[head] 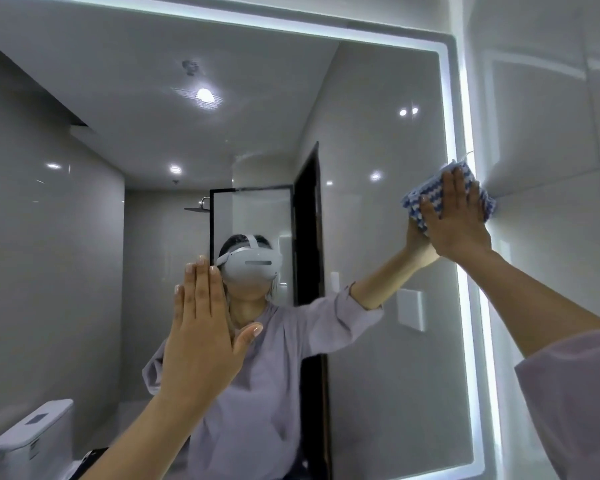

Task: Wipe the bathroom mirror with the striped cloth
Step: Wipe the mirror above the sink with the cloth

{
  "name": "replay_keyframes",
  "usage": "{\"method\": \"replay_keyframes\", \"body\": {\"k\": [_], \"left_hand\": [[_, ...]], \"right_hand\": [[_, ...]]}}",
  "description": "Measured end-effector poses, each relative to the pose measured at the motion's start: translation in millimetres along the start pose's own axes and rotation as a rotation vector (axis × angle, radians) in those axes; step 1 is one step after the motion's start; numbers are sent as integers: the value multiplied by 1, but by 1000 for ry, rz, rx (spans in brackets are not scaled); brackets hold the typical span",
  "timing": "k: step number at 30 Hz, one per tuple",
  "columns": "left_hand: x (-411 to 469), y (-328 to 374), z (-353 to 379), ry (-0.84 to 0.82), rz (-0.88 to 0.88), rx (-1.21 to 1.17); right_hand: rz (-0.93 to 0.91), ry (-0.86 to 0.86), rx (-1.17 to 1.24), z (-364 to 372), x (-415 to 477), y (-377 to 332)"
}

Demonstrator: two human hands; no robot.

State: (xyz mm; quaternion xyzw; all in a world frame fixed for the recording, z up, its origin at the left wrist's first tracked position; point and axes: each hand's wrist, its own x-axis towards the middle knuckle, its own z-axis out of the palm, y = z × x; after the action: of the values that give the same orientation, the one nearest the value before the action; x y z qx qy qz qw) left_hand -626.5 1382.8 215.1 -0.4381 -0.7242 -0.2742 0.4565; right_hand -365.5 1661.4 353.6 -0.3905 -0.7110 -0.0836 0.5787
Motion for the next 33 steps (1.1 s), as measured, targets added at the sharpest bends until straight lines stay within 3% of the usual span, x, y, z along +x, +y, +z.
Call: {"method": "replay_keyframes", "body": {"k": [9,16,21,26,33], "left_hand": [[1,3,-3,1,-13,22],[0,6,-5,11,-26,16],[-1,8,-9,1,-36,8],[1,7,-8,9,-50,10],[2,6,-7,22,-46,-2]], "right_hand": [[111,20,-23,15,-9,-18],[-186,89,-96,36,-43,-96],[-500,31,-65,45,-61,-186],[-634,6,-59,42,-61,-254],[-707,-1,-83,39,-47,-266]]}}
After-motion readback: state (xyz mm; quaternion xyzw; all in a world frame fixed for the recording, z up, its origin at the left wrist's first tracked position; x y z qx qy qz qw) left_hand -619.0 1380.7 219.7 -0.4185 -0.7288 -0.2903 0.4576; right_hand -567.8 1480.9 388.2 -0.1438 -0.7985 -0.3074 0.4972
